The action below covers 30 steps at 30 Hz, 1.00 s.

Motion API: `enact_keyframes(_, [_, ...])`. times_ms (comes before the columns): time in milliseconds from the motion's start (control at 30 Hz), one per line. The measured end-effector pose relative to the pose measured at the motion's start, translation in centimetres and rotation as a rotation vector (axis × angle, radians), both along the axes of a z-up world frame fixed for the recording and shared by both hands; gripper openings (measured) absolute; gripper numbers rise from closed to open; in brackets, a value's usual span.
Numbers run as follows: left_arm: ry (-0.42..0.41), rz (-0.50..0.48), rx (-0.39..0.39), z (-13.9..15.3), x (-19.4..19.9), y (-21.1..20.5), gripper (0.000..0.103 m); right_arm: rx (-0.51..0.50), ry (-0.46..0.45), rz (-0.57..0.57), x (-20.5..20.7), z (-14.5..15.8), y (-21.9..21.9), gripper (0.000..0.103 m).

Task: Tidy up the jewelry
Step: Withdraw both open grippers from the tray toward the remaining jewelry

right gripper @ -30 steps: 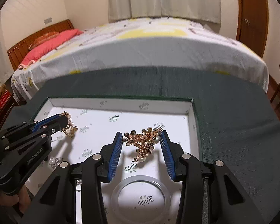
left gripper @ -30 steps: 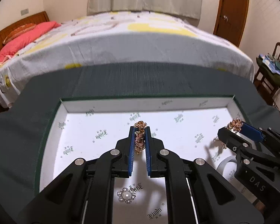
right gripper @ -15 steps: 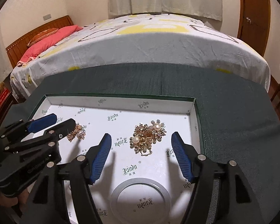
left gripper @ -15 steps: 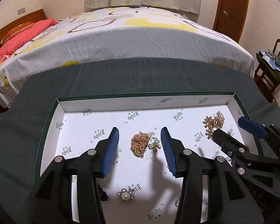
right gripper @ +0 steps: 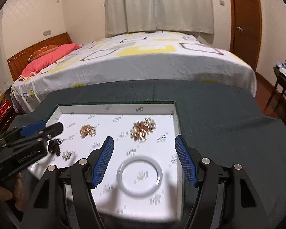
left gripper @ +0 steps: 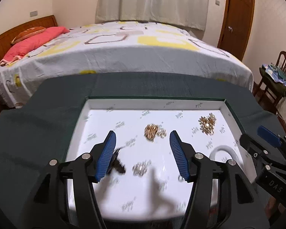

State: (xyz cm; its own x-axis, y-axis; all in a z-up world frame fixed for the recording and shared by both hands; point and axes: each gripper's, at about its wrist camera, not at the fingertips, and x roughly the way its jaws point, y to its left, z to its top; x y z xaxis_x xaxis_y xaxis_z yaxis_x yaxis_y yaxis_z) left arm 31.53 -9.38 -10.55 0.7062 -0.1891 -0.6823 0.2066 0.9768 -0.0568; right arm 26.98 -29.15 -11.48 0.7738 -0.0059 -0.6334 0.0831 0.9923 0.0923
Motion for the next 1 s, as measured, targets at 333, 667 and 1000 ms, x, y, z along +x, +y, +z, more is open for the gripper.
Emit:
enact_keyframes(333, [-0.018, 0.073, 0.020, -0.3, -7.1, 3.8, 0.058, -0.008, 0.029, 0.001, -8.1, -1.8, 2.5, 0.065])
enact_keyframes(667, [0.028, 0.116, 0.024, -2.1, -11.9, 6.6, 0.058, -0.010, 0.138, 0.038, -10.3, -5.2, 4.4, 0.065])
enact_keyframes(1000, [0.054, 0.115, 0.025, -3.1, -13.3, 7.0, 0.058, -0.025, 0.197, 0.065, -10.1, -6.2, 5.5, 0.052])
